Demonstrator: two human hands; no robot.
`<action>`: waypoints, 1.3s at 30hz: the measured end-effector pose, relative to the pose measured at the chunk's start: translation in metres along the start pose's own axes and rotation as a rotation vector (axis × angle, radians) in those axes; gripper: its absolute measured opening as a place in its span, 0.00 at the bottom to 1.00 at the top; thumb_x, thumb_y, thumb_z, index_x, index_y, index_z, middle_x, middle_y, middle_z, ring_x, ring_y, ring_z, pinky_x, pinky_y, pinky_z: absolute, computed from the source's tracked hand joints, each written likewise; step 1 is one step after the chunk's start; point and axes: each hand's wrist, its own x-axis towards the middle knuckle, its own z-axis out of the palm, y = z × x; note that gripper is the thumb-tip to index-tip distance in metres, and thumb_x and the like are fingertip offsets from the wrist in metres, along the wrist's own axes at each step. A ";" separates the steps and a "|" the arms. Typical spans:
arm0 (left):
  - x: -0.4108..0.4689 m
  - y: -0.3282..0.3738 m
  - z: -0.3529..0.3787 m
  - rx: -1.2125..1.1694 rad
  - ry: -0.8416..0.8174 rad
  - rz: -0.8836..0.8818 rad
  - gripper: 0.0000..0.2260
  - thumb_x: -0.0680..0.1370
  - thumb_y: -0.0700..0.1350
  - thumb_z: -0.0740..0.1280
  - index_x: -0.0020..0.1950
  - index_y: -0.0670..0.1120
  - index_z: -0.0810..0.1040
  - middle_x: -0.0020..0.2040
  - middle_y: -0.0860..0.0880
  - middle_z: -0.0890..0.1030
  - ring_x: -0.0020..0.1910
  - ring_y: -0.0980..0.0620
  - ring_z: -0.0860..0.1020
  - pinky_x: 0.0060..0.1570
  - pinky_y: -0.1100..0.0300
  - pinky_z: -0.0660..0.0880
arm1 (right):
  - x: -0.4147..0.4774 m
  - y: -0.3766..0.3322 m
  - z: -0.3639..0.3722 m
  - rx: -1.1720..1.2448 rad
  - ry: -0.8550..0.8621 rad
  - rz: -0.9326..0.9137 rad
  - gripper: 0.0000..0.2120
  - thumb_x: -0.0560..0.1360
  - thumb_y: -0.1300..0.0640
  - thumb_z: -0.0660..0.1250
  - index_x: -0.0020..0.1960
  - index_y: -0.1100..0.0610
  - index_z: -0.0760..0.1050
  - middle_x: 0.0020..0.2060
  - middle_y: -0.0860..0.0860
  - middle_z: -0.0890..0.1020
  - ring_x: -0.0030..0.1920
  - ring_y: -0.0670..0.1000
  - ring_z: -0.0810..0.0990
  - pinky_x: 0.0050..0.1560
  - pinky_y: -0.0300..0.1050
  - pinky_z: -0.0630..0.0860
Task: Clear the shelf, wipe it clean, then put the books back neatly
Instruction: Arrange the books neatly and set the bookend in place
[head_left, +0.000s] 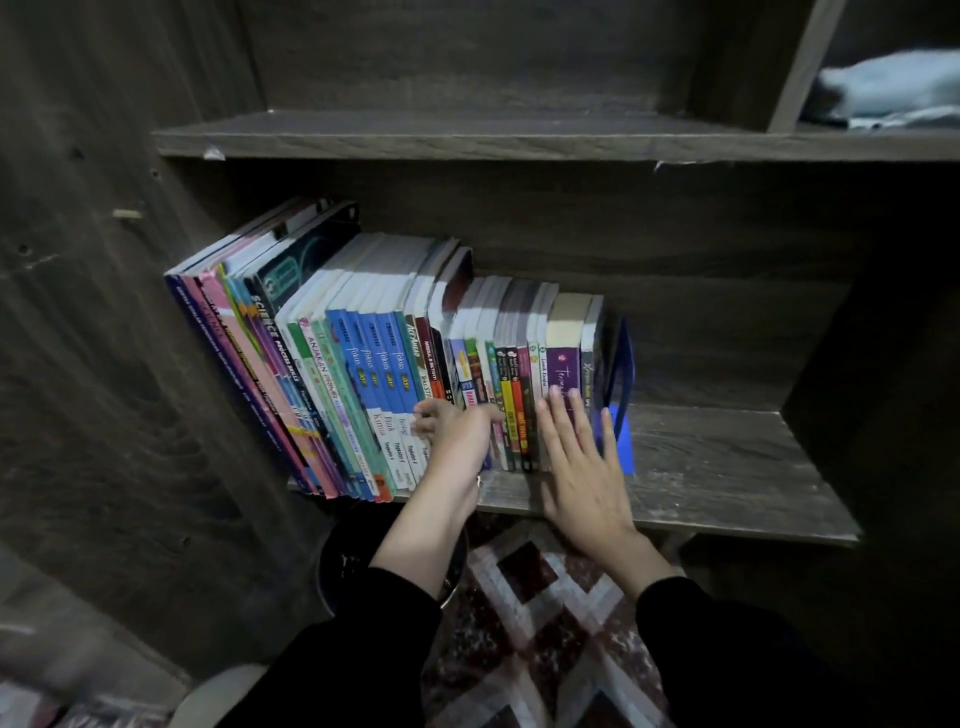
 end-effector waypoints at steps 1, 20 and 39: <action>0.000 -0.001 0.000 0.008 -0.002 0.005 0.43 0.76 0.38 0.66 0.76 0.44 0.34 0.77 0.41 0.35 0.77 0.44 0.41 0.73 0.45 0.47 | -0.002 0.003 0.001 0.000 -0.006 0.045 0.51 0.62 0.55 0.75 0.77 0.62 0.51 0.77 0.58 0.51 0.77 0.58 0.50 0.72 0.62 0.49; -0.004 -0.004 -0.031 0.004 -0.150 0.021 0.35 0.75 0.41 0.67 0.77 0.45 0.53 0.74 0.43 0.64 0.67 0.58 0.70 0.63 0.63 0.65 | 0.010 -0.038 -0.019 0.449 0.015 0.316 0.32 0.71 0.64 0.65 0.74 0.58 0.62 0.75 0.62 0.55 0.76 0.60 0.51 0.75 0.58 0.51; 0.028 -0.014 -0.144 0.195 0.340 0.270 0.41 0.76 0.34 0.61 0.77 0.54 0.37 0.79 0.53 0.44 0.77 0.50 0.53 0.74 0.50 0.55 | 0.025 -0.154 -0.035 0.871 -0.064 0.338 0.46 0.75 0.61 0.63 0.72 0.45 0.28 0.77 0.52 0.41 0.77 0.52 0.43 0.74 0.50 0.49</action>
